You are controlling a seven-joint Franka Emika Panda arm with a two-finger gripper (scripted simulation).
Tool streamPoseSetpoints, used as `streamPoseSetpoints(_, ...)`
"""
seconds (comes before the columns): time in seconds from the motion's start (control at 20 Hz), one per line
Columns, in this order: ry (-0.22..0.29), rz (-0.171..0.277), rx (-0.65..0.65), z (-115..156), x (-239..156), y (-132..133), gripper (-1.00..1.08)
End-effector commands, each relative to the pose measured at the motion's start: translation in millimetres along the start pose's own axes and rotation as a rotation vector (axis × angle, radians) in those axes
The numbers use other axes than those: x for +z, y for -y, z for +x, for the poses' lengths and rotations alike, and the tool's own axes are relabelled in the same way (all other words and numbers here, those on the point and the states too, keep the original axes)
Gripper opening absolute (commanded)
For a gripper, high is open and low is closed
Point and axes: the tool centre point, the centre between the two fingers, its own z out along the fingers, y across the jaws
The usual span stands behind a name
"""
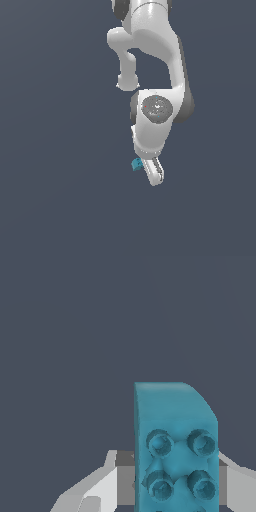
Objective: Pick up the object and move it to a goal position.
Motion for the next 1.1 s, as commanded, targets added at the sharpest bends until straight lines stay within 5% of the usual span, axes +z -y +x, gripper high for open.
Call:
streamPoseSetpoints(0.0,0.000,0.001,0.000,-7,-29,3,-1.00)
streamPoseSetpoints(0.5,-0.002,0.002,0.000,-32,-123,14,-1.00)
streamPoseSetpoints(1.05,-0.001,0.002,-0.001,-41,-154,20,-1.00)
